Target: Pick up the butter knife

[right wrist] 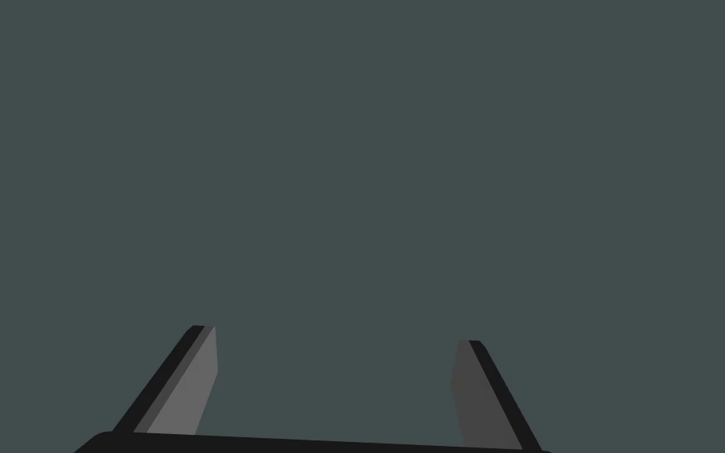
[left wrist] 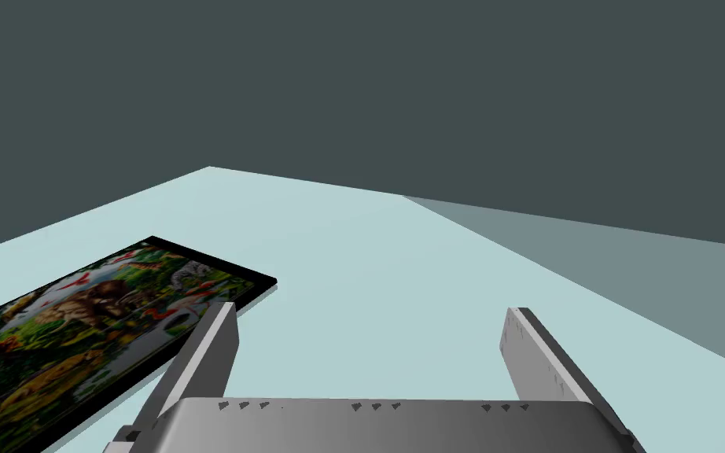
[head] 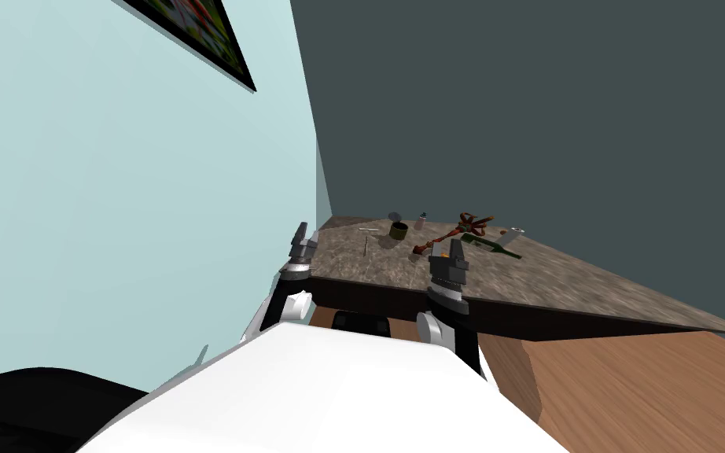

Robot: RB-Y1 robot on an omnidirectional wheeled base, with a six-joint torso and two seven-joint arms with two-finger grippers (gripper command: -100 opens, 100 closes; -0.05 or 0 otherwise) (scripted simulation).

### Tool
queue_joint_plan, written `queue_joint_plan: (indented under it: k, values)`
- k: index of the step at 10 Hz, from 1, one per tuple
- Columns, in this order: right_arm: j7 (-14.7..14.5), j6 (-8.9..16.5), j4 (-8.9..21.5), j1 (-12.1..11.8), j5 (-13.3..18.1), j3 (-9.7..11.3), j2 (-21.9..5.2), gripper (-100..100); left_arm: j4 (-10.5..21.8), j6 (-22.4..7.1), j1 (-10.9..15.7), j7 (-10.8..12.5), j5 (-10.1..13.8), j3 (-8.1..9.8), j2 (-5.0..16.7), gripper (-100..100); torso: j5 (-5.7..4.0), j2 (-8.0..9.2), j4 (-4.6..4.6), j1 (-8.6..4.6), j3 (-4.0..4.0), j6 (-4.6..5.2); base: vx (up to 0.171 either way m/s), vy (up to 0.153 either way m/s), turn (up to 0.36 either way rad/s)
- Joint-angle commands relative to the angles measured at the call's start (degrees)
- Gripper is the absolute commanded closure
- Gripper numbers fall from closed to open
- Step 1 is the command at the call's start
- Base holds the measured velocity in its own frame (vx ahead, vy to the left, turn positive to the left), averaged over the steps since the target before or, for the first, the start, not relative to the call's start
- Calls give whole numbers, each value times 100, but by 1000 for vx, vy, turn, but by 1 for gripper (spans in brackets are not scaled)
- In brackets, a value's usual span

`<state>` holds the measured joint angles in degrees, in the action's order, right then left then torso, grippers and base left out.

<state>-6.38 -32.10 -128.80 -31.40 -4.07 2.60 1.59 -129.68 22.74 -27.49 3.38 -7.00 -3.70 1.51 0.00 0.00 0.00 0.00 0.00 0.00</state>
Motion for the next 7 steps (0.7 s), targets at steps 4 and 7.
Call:
queue_joint_plan:
  k: [4, 7]
  values:
    - [0, 0, 0, 2, 0, 0, 0, 0, 218, -208, 120, 134, 169, -137, 753, -100, 2, 65, 14, 7, 37, 0, -149, 10, 29]
    - [0, 0, 0, 2, 0, 0, 0, 0, 469, -437, 251, 256, 346, -282, 1329, -100, 2, 69, 15, 7, 40, 0, -179, 16, 4]
